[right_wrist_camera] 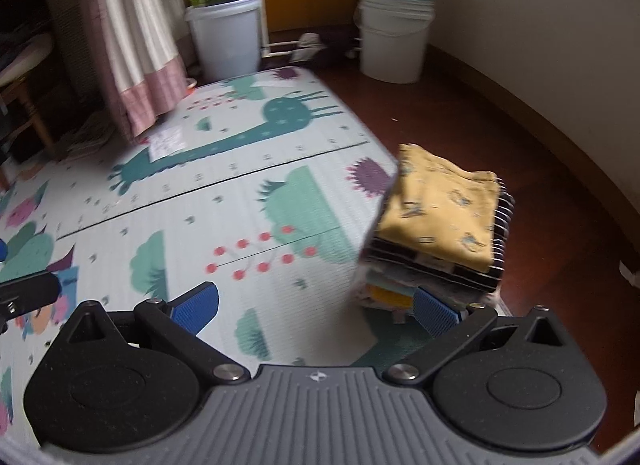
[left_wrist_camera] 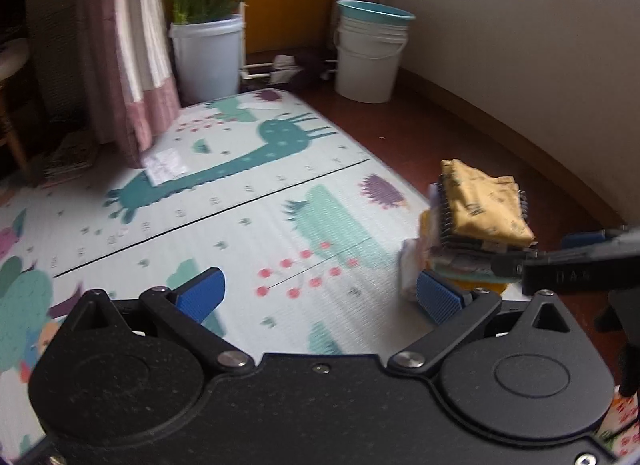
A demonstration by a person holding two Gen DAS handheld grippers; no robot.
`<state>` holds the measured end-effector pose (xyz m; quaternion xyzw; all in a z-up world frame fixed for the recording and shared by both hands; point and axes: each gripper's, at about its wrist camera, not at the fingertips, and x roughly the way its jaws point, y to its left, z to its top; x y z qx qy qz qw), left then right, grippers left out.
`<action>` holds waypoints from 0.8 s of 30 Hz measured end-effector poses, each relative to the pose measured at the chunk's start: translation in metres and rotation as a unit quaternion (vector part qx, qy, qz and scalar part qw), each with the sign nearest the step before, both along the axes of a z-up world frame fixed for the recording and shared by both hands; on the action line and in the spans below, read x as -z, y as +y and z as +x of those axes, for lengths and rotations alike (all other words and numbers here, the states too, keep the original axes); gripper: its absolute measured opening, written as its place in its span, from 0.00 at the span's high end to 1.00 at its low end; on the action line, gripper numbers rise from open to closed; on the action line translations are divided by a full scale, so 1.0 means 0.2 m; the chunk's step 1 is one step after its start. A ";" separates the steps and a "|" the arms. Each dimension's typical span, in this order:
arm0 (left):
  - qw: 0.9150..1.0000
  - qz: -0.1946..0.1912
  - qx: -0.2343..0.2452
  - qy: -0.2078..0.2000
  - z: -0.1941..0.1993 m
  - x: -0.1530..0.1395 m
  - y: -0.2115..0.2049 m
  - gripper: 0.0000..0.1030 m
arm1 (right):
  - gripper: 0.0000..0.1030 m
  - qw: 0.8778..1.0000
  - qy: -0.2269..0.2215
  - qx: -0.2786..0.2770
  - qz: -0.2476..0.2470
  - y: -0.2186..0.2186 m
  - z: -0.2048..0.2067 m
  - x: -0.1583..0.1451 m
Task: Fold clothes
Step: 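Move both tools toward the stack of folded clothes beside the mat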
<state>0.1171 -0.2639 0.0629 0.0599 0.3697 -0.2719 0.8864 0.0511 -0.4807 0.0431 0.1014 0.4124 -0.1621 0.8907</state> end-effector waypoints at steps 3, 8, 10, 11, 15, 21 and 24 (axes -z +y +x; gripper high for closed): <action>0.999 0.001 0.031 -0.007 0.04 0.01 -0.14 0.00 | 0.00 1.000 0.002 0.019 -0.004 -0.12 -0.02 0.03; 0.997 -0.002 0.068 -0.024 0.09 0.03 -0.34 0.00 | 0.00 0.999 0.014 0.051 -0.005 -0.29 -0.04 0.11; 0.997 -0.006 0.078 -0.022 0.11 0.05 -0.41 0.00 | 0.00 0.998 0.019 0.063 0.001 -0.34 -0.04 0.14; 0.996 -0.006 0.083 -0.021 0.12 0.06 -0.45 0.00 | 0.00 0.998 0.022 0.066 0.003 -0.36 -0.04 0.16; 0.993 -0.008 0.117 -0.025 0.16 0.09 -0.60 0.01 | 0.00 0.997 0.032 0.070 -0.001 -0.39 -0.04 0.20; 0.984 -0.011 0.168 -0.048 0.23 0.13 -0.84 0.01 | 0.00 0.996 0.042 0.076 0.002 -0.43 -0.04 0.23; 0.977 -0.006 0.204 -0.066 0.27 0.16 -0.96 0.01 | 0.00 0.996 0.048 0.081 -0.001 -0.44 -0.03 0.25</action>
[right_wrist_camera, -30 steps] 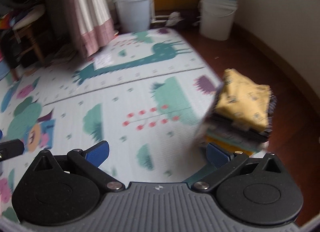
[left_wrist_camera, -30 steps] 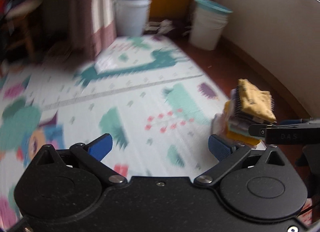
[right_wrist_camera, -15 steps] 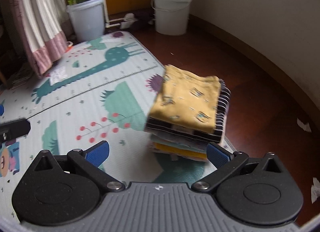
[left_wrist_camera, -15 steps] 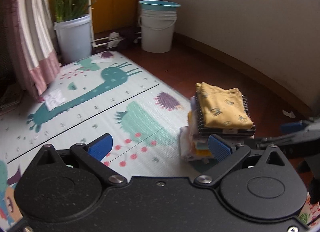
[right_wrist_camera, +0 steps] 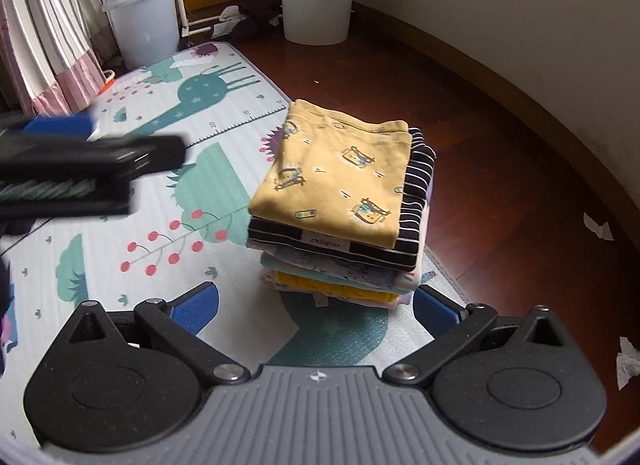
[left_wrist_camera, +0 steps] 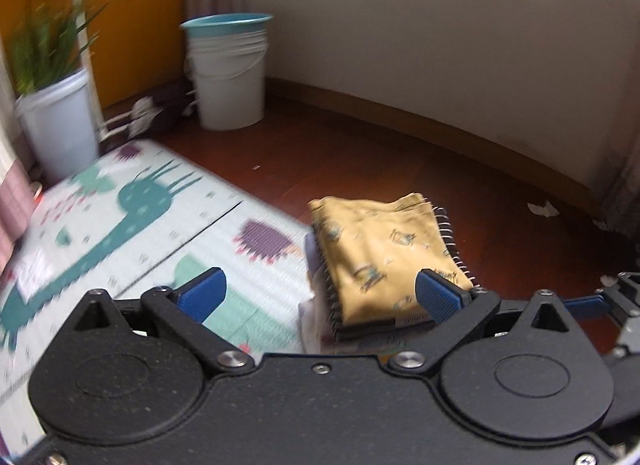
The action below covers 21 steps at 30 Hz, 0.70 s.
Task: Fold clothes
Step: 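Move both tools toward the stack of folded clothes beside the mat, then grasp the yellow shirt on top of the stack with the left gripper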
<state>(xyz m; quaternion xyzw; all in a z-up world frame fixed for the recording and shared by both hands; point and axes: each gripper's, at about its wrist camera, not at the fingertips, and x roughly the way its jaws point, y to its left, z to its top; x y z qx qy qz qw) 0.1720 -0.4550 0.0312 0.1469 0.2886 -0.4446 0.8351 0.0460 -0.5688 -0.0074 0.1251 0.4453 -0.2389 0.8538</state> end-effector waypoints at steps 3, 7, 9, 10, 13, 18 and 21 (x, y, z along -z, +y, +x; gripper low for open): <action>1.000 0.009 0.022 0.002 0.06 0.04 -0.10 0.02 | 0.00 1.000 0.006 0.010 -0.007 -0.02 0.01 0.01; 0.999 0.028 0.021 0.028 0.15 0.11 -0.21 0.02 | 0.00 0.998 0.014 0.062 -0.023 -0.11 -0.01 0.03; 0.998 0.037 0.022 0.035 0.18 0.14 -0.26 0.03 | 0.00 0.995 0.013 0.094 -0.019 -0.18 -0.03 0.05; 0.998 0.039 0.025 0.037 0.19 0.16 -0.29 0.05 | 0.00 0.994 0.011 0.107 -0.017 -0.21 -0.05 0.05; 0.997 0.047 0.034 0.042 0.23 0.22 -0.37 0.17 | 0.00 0.989 0.008 0.145 -0.019 -0.30 -0.09 0.06; 0.997 0.050 0.038 0.043 0.27 0.30 -0.50 0.31 | 0.00 0.980 -0.012 0.198 -0.017 -0.41 -0.14 0.04; 0.997 0.052 0.040 0.045 0.29 0.35 -0.58 0.38 | 0.00 0.979 -0.016 0.200 -0.032 -0.41 -0.14 0.04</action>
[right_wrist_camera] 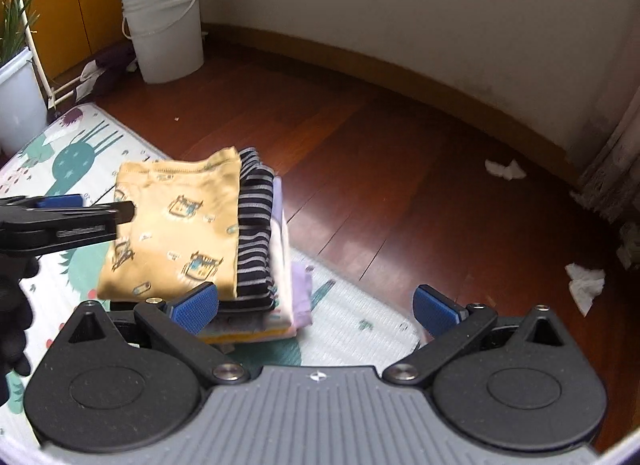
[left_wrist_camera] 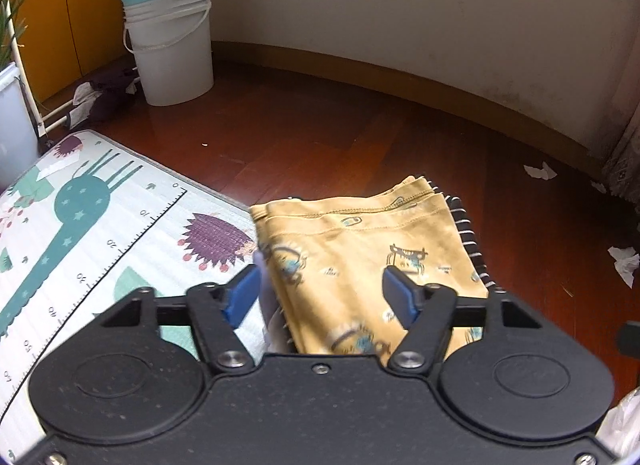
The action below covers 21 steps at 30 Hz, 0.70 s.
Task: Fold clothes
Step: 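Grasp the yellow shirt on top of the stack with the left gripper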
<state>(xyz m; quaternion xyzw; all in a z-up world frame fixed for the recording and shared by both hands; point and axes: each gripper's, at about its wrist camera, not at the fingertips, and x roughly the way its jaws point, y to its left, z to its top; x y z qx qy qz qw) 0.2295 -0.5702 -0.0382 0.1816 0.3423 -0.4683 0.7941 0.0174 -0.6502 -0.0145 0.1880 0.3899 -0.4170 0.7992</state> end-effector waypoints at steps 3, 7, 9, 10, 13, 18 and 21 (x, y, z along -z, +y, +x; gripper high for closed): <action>1.000 0.006 -0.004 0.003 0.02 0.05 -0.05 0.43 | 0.00 1.000 0.002 -0.006 0.005 0.01 0.00 0.01; 1.000 0.011 -0.004 0.002 0.01 0.08 -0.05 0.91 | 0.00 1.000 0.001 -0.006 0.000 0.01 0.02 0.00; 1.000 -0.002 0.002 -0.004 -0.02 0.05 -0.01 0.99 | 0.00 1.000 0.001 -0.007 -0.005 0.01 0.03 -0.01; 1.000 -0.012 0.008 -0.008 -0.03 0.02 0.02 1.00 | 0.00 1.000 0.000 -0.007 -0.005 0.02 0.03 -0.02; 0.999 -0.048 0.020 -0.013 -0.07 -0.10 0.13 1.00 | 0.00 1.000 -0.003 -0.004 -0.003 0.02 0.02 -0.03; 0.992 -0.123 0.025 -0.027 -0.17 -0.39 0.41 1.00 | 0.00 1.000 -0.018 0.010 0.002 0.01 0.01 -0.06; 0.982 -0.184 0.012 -0.030 -0.23 -0.60 0.68 1.00 | 0.00 0.999 -0.036 0.021 0.010 0.02 -0.01 -0.10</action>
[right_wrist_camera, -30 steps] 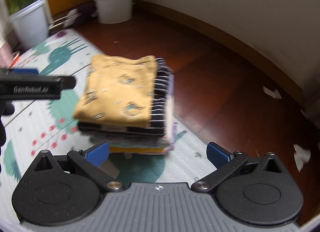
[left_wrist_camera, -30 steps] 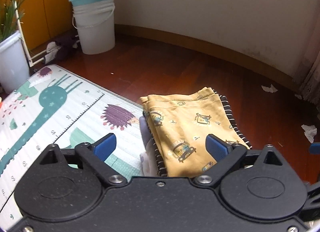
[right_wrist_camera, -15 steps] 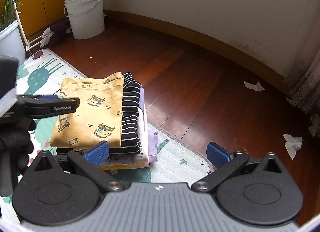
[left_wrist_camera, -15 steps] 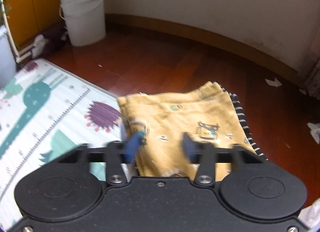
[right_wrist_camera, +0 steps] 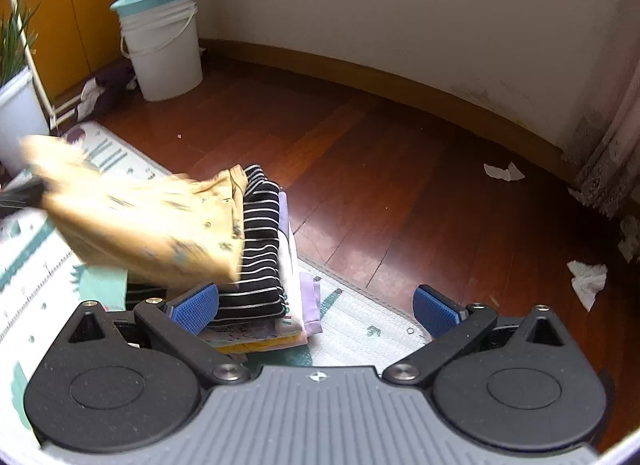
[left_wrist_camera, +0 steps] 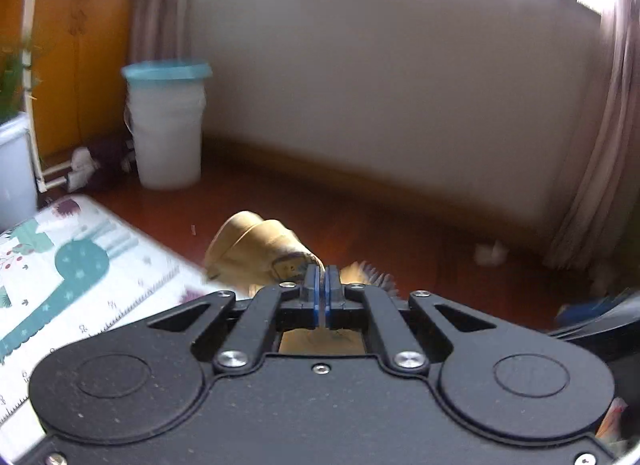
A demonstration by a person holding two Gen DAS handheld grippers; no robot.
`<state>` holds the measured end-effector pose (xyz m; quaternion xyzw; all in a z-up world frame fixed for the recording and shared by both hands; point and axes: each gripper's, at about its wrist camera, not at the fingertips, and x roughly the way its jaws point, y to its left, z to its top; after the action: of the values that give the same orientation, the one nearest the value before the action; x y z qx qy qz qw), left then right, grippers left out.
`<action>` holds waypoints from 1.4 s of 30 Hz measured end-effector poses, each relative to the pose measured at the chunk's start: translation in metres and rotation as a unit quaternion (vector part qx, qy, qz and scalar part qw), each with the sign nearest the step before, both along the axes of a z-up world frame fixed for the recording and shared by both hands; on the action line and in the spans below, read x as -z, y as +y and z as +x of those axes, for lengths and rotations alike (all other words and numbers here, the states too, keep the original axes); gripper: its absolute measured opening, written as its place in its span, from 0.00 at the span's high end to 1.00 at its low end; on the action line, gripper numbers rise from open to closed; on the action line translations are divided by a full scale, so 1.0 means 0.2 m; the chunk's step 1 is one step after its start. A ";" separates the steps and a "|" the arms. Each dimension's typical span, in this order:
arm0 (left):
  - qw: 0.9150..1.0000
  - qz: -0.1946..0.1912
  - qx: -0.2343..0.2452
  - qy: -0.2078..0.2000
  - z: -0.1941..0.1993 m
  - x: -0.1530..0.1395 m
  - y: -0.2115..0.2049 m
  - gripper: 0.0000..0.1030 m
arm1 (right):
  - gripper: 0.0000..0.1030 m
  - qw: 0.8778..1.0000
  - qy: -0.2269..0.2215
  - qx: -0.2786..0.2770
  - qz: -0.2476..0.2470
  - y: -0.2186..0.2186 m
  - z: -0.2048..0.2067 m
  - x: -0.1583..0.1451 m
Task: Fold clothes
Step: 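Grasp the yellow shirt on top of the stack with the left gripper, then carry the yellow shirt to the mat and release it with the left gripper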
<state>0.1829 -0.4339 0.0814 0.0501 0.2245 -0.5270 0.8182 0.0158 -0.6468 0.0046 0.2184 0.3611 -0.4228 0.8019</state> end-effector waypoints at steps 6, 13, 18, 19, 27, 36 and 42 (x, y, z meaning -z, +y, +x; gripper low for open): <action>0.997 -0.061 -0.031 -0.043 -0.12 -0.37 0.58 1.00 | 0.00 0.999 -0.049 -0.014 0.017 0.11 0.04 -0.11; 0.987 0.043 -0.117 -0.104 -0.27 -0.50 1.02 1.00 | 0.00 0.992 -0.102 -0.062 0.031 0.37 0.16 -0.27; 0.976 0.044 -0.188 -0.104 -0.46 -0.51 1.48 1.00 | 0.00 0.980 -0.136 -0.136 0.059 0.65 0.30 -0.39; 0.972 0.066 -0.202 -0.100 -0.48 -0.47 1.54 1.00 | 0.00 0.976 -0.146 -0.153 0.061 0.72 0.33 -0.41; 0.963 0.078 -0.246 -0.078 -0.72 -0.49 1.95 1.00 | 0.00 0.936 -0.178 -0.299 0.061 1.19 0.51 -0.55; 0.958 0.163 -0.235 -0.024 -0.51 -0.21 2.11 1.00 | 0.00 0.907 -0.182 -0.373 0.063 1.51 0.58 -0.58; 0.926 0.277 -0.253 0.047 -0.15 0.31 2.08 0.83 | 0.00 0.887 -0.100 -0.450 0.004 1.70 0.66 -0.39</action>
<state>0.1522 -0.0186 0.0199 0.1918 0.4048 -0.2211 0.8663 0.1487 -0.3062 0.0832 0.0765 0.3406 0.0091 0.9370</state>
